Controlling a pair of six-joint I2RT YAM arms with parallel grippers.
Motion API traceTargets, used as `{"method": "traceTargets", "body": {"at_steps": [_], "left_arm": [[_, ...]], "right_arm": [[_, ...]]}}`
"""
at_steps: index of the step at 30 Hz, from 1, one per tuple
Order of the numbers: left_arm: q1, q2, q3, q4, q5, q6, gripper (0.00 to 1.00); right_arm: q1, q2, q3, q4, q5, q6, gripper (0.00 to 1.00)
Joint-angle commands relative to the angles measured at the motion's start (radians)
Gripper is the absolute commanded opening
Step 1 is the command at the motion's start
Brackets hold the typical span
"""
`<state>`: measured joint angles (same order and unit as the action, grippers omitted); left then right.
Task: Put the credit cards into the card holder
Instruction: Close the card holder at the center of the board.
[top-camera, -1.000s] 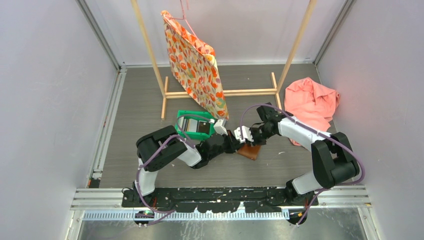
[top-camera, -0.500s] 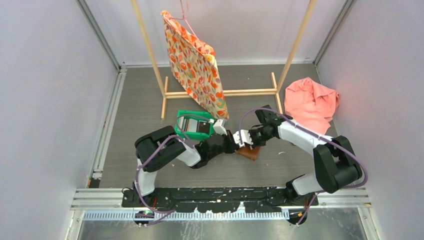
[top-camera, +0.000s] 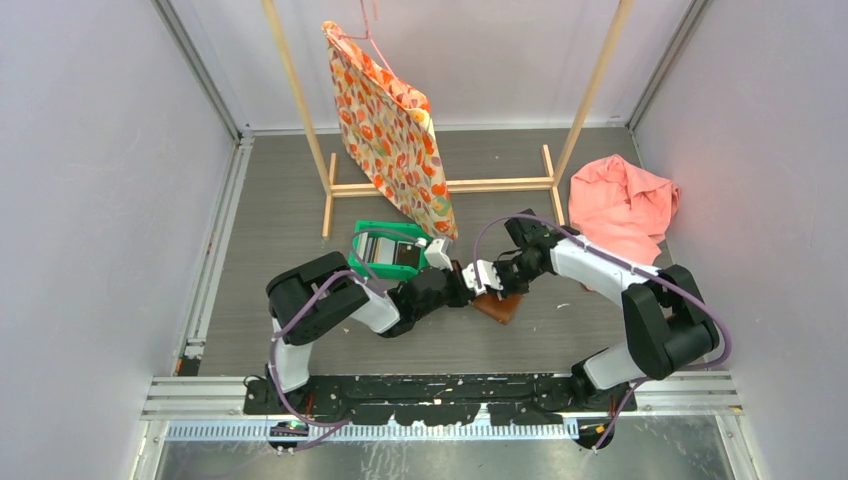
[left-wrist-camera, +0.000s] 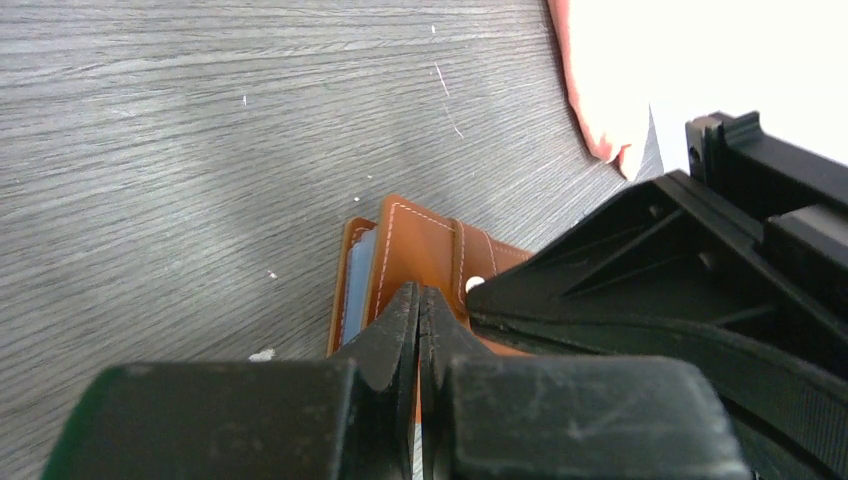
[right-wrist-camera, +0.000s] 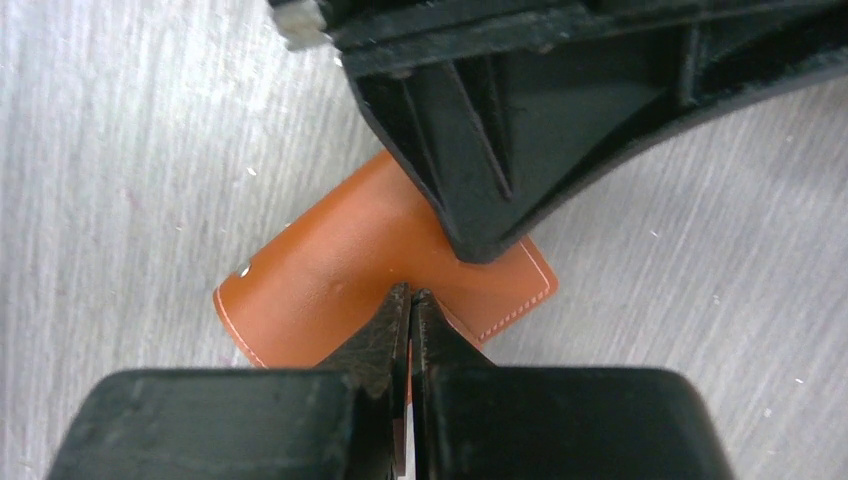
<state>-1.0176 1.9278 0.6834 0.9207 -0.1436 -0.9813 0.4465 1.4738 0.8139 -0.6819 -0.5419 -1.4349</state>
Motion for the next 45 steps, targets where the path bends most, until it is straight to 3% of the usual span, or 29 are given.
{"method": "traceTargets", "body": {"at_steps": [1, 16, 28, 34, 40, 45], "left_arm": [[0.015, -0.003, -0.033, -0.128, -0.047, 0.049, 0.00], [0.015, -0.041, -0.032, -0.127, -0.027, 0.098, 0.00], [0.014, -0.388, -0.126, -0.303, 0.029, 0.249, 0.01], [0.015, -0.540, -0.196, -0.389, 0.050, 0.259, 0.01], [0.012, -0.678, -0.253, -0.468, 0.040, 0.255, 0.01], [0.006, -0.700, -0.279, -0.473, 0.032, 0.226, 0.01]], "right_arm": [[0.017, 0.048, -0.104, -0.283, 0.025, 0.107, 0.02], [-0.051, -0.001, -0.111, -0.125, -0.013, 0.306, 0.01], [-0.025, -0.056, -0.075, 0.139, 0.052, 0.717, 0.01], [0.090, -0.018, -0.028, 0.238, 0.170, 0.973, 0.01], [0.182, -0.016, 0.004, 0.234, 0.262, 1.015, 0.01], [0.252, 0.026, 0.063, 0.289, 0.258, 1.051, 0.01]]}}
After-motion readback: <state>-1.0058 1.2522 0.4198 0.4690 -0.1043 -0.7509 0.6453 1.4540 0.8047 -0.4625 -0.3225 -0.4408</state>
